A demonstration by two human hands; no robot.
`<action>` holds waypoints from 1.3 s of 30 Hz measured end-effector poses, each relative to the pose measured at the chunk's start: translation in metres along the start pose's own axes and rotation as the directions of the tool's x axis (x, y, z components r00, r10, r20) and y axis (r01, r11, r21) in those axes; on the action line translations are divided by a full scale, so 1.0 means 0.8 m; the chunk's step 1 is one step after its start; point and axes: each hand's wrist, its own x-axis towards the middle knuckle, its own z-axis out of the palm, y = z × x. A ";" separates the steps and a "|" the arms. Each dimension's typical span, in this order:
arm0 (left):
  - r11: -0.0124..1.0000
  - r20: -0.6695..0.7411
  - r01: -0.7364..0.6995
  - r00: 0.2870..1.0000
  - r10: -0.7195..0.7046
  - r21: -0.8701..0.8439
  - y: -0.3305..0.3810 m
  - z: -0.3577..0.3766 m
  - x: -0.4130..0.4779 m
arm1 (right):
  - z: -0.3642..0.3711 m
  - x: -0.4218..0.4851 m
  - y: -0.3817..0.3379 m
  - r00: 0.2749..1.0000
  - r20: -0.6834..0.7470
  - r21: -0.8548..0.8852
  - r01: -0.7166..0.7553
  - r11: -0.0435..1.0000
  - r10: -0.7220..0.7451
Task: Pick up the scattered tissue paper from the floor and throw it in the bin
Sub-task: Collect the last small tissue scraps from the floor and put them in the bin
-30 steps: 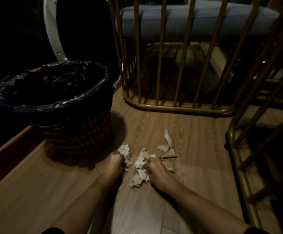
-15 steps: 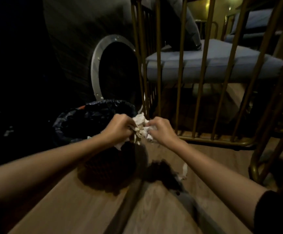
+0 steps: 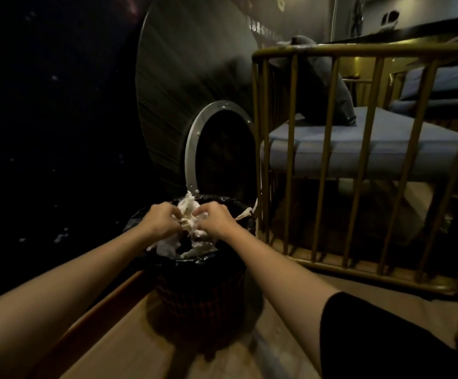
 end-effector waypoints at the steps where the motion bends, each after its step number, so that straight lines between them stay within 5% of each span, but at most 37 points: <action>1: 1.000 0.053 0.008 0.999 -0.009 0.024 -0.005 0.007 -0.003 | 0.006 -0.001 0.007 1.000 0.012 -0.007 -0.002 1.000 0.002; 4: 0.997 0.040 -0.041 0.998 0.039 0.068 -0.001 0.025 -0.012 | 0.005 -0.010 0.026 0.997 -0.077 0.065 0.010 0.998 -0.005; 8: 0.947 -0.098 -0.319 0.944 0.316 -0.019 0.046 0.051 -0.022 | -0.031 -0.039 0.053 0.947 -0.319 0.161 0.085 0.983 -0.029; 12: 0.843 0.002 -0.516 0.853 0.522 0.150 0.113 0.099 -0.029 | -0.075 -0.082 0.129 0.875 -0.485 0.080 0.042 0.996 0.002; 18: 0.782 0.088 -0.475 0.871 0.483 0.403 0.141 0.154 -0.011 | -0.077 -0.175 0.320 0.858 -0.268 0.016 -0.451 0.893 0.438; 24: 0.766 -0.014 -0.411 0.877 0.480 0.493 0.138 0.172 -0.009 | -0.057 -0.230 0.404 0.781 0.063 -0.038 -0.620 0.784 0.621; 28: 0.782 -0.018 -0.400 0.886 0.464 0.479 0.138 0.171 -0.009 | -0.020 -0.239 0.402 0.835 0.167 -0.252 -0.478 0.842 0.524; 33: 0.758 -0.026 -0.386 0.883 0.468 0.526 0.138 0.171 -0.015 | 0.013 -0.265 0.405 0.959 0.051 -0.364 -0.242 0.899 0.279; 39: 0.751 -0.004 -0.398 0.882 0.471 0.527 0.137 0.166 -0.017 | -0.007 -0.245 0.391 0.923 -0.016 -0.241 -0.376 0.895 0.383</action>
